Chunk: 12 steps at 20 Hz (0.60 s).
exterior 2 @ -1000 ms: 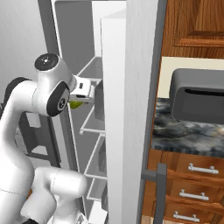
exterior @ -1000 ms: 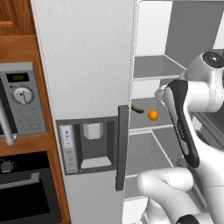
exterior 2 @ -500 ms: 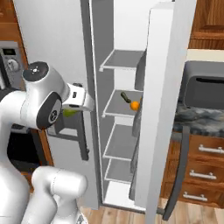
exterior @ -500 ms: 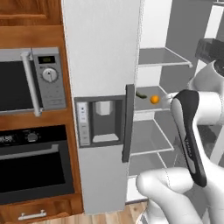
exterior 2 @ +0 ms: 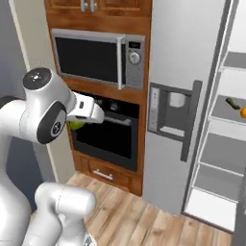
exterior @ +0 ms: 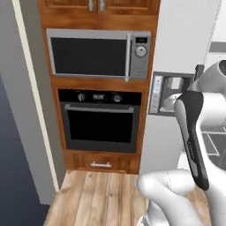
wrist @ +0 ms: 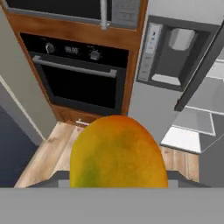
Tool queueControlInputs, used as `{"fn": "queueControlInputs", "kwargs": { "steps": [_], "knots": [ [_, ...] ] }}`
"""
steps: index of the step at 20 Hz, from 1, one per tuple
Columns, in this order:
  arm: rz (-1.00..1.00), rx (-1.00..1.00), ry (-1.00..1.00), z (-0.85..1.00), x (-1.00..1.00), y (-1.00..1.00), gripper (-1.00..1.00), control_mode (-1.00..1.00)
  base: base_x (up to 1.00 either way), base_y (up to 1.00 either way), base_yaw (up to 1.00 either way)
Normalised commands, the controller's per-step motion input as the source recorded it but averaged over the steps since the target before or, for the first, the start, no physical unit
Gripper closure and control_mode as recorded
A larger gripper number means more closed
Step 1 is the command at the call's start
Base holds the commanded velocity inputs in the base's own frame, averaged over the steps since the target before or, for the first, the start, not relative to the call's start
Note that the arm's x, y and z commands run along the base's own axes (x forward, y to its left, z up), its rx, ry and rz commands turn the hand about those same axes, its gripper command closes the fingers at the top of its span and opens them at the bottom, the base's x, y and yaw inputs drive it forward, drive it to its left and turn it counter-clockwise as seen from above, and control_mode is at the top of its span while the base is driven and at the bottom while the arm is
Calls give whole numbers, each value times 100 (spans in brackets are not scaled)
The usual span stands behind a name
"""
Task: Pick up the orange and mango from the fridge and place one fruit on each plate on the dining counter.
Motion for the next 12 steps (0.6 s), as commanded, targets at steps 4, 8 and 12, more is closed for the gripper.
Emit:
{"fn": "queueControlInputs", "kwargs": {
  "steps": [4, 8, 12],
  "knots": [
    [0, 0, 0, 0, 0, 0, 100, 100, -1, 11, 100],
    [0, 0, 0, 0, 0, 0, 100, 100, 0, 0, 100],
    [0, 0, 0, 0, 0, 0, 100, 100, 0, 0, 100]
  ]
}}
